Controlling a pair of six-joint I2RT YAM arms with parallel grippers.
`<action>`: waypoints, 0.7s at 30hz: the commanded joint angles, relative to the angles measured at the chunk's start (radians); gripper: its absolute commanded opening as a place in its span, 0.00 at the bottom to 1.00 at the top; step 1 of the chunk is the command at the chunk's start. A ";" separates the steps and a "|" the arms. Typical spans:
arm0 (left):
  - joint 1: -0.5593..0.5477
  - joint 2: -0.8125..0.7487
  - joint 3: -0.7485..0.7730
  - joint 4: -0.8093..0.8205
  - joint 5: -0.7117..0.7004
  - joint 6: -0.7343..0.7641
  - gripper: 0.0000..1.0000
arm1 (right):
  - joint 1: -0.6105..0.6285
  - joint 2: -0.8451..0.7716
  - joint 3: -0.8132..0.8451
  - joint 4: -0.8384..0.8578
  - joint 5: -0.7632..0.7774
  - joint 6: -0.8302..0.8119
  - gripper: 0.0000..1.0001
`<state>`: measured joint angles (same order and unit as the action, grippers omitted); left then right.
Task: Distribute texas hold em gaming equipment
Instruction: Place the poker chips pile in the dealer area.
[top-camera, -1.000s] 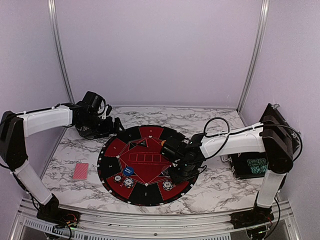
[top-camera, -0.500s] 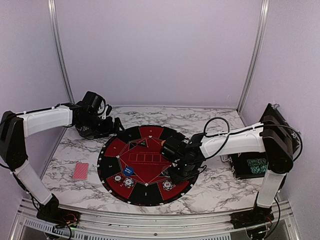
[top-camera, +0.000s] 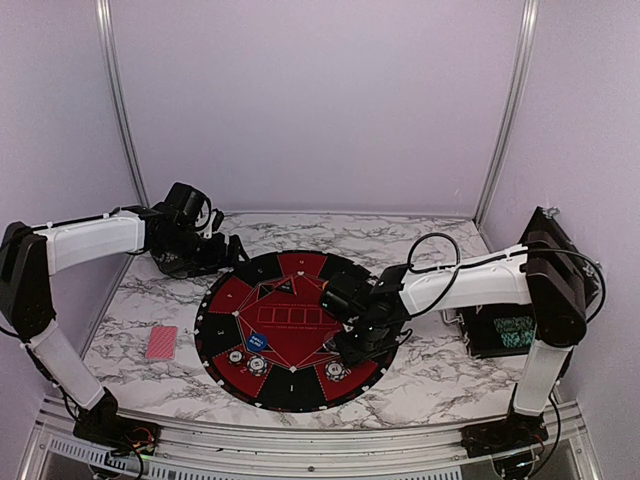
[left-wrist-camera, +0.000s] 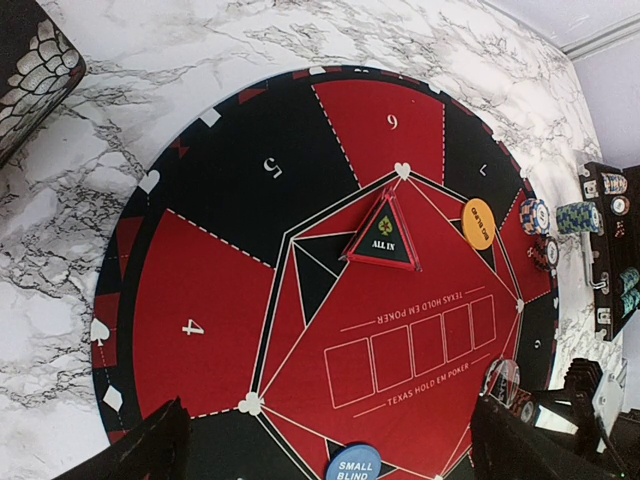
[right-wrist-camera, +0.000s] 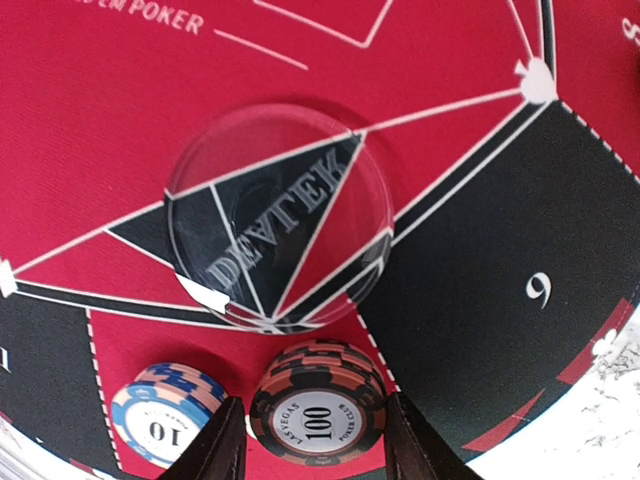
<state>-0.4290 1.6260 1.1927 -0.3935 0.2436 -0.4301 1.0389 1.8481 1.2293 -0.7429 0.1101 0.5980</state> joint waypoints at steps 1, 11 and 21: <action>0.004 -0.006 0.002 0.005 0.007 0.000 0.99 | 0.010 -0.018 0.048 -0.011 0.007 -0.001 0.45; 0.005 -0.008 0.004 0.004 0.008 0.000 0.99 | 0.007 -0.036 0.068 -0.052 0.042 -0.003 0.46; 0.005 -0.009 0.004 0.005 0.011 -0.001 0.99 | -0.033 -0.090 0.099 -0.098 0.092 -0.020 0.47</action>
<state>-0.4290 1.6260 1.1927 -0.3935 0.2447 -0.4305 1.0298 1.8126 1.2827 -0.8120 0.1604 0.5938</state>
